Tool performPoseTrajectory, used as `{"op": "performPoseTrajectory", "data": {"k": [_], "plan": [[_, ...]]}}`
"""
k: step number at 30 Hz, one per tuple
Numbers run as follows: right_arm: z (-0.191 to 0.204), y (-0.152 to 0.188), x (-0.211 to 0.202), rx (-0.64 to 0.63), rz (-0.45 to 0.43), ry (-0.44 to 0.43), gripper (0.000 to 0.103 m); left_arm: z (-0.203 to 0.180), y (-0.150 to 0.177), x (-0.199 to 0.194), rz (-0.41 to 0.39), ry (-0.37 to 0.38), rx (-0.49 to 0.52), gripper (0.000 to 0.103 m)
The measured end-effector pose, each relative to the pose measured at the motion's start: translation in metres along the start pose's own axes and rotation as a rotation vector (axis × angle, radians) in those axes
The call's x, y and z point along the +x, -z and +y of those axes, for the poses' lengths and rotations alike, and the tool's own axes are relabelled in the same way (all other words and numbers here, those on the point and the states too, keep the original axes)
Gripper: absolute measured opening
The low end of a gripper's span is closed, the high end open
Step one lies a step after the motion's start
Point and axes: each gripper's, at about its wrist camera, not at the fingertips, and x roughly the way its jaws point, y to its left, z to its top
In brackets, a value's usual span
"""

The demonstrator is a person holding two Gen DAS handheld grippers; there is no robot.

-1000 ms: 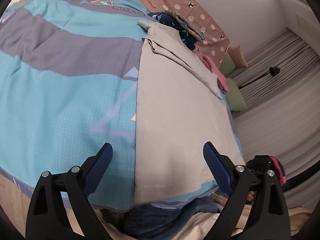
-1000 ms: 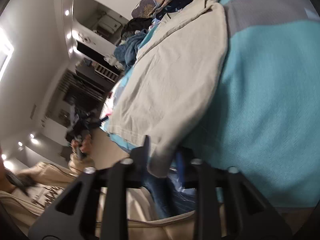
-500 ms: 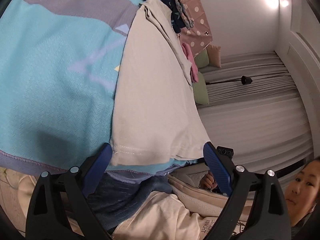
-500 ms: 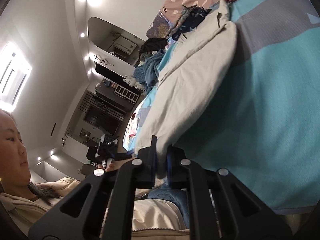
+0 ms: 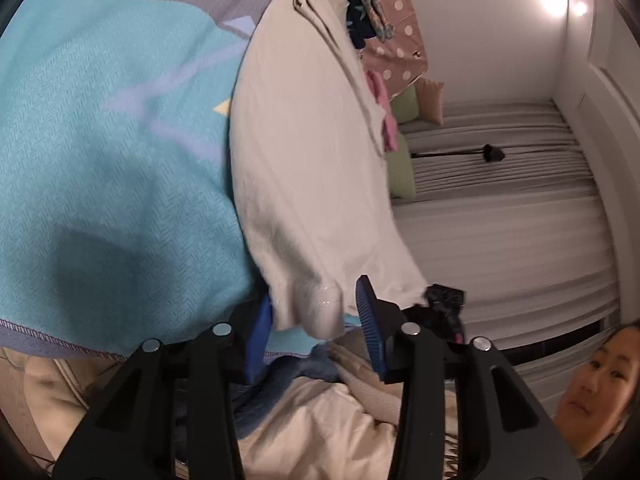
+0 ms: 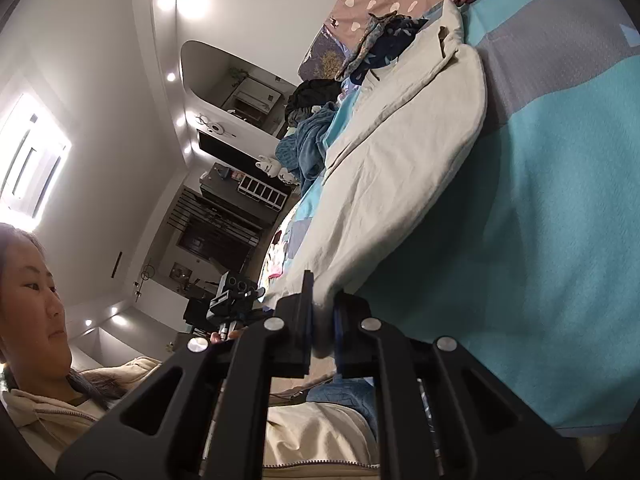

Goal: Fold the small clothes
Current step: 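Close the left tool on the beige shirt hem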

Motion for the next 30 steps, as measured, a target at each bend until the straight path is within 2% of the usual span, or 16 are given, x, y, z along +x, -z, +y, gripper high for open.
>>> {"op": "performPoseTrajectory", "data": {"k": [1, 4, 6, 7, 8, 10, 12, 15, 17, 18, 21, 23, 24, 30], "plan": [[0.000, 0.000, -0.001, 0.001, 0.000, -0.002, 0.008, 0.003, 0.001, 0.001, -0.008, -0.007, -0.018, 0.036], [-0.001, 0.005, -0.005, 0.005, -0.001, 0.005, 0.008, 0.012, 0.002, -0.011, -0.055, 0.029, -0.094, 0.038], [-0.003, 0.008, -0.008, 0.011, 0.002, 0.004, 0.008, 0.019, 0.002, -0.024, -0.100, 0.053, -0.113, 0.047], [-0.004, 0.008, -0.009, 0.016, 0.001, 0.000, 0.008, 0.022, 0.002, -0.028, -0.109, 0.087, -0.127, 0.055], [-0.005, 0.008, -0.010, 0.021, 0.000, -0.005, 0.008, 0.025, 0.002, -0.031, -0.118, 0.128, -0.140, 0.059], [-0.007, 0.007, -0.010, 0.032, 0.000, -0.015, 0.008, 0.027, -0.001, -0.033, -0.131, 0.204, -0.146, 0.060], [-0.008, 0.007, -0.007, 0.036, 0.003, -0.021, 0.008, 0.029, -0.006, -0.025, -0.118, 0.241, -0.138, 0.060], [-0.006, 0.007, -0.003, 0.031, 0.013, -0.025, 0.009, 0.040, -0.008, -0.009, -0.091, 0.336, -0.191, 0.060], [-0.005, 0.007, -0.002, 0.027, 0.015, -0.021, 0.009, 0.042, -0.006, -0.014, -0.106, 0.355, -0.192, 0.058], [-0.004, 0.008, -0.002, 0.026, 0.013, -0.014, 0.009, 0.042, -0.004, -0.018, -0.116, 0.350, -0.181, 0.056], [-0.007, 0.009, -0.005, 0.039, 0.008, -0.008, 0.009, 0.039, 0.001, -0.025, -0.134, 0.307, -0.155, 0.038], [-0.009, 0.009, -0.006, 0.049, 0.006, -0.005, 0.009, 0.039, 0.001, -0.026, -0.129, 0.292, -0.152, 0.013], [-0.009, 0.010, -0.006, 0.051, 0.006, -0.002, 0.009, 0.037, 0.001, -0.025, -0.125, 0.273, -0.146, 0.009], [-0.011, 0.016, -0.013, 0.066, -0.030, -0.012, 0.008, 0.017, -0.001, -0.033, -0.182, 0.282, -0.075, 0.007]]}}
